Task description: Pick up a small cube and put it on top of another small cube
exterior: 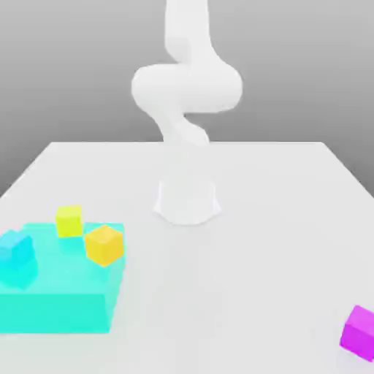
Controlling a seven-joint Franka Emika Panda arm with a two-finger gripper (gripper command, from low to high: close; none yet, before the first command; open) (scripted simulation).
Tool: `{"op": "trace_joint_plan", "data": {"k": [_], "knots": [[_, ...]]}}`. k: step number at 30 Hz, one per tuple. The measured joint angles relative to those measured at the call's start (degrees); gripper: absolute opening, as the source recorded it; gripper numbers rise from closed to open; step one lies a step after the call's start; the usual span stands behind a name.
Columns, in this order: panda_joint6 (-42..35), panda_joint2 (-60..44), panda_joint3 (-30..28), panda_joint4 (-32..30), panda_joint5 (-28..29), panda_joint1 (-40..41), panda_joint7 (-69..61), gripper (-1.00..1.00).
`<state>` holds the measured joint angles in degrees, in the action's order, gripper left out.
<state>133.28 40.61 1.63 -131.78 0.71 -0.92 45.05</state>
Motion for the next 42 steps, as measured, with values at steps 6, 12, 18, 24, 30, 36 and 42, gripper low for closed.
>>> {"op": "trace_joint_plan", "data": {"k": [6, 12, 18, 24, 30, 36, 42], "knots": [[3.7, -12.8, 4.1, 0.0, 1.9, -2.3, -1.8, 0.0], [7.3, -25.2, 8.0, 0.0, 4.4, -4.7, -3.1, 0.0], [10.8, -37.7, 11.4, 0.0, 7.2, -8.2, -4.1, 0.0], [14.3, -50.2, 13.3, 0.0, 9.8, -12.3, -5.4, 0.0], [19.0, -62.6, 14.3, 0.5, 12.4, -16.1, -6.1, 0.0], [24.4, -70.0, 11.2, 2.0, 16.0, -18.7, -3.6, -1.0], [23.1, -68.3, 12.1, 1.7, 15.1, -18.0, -4.2, -1.0]]}}
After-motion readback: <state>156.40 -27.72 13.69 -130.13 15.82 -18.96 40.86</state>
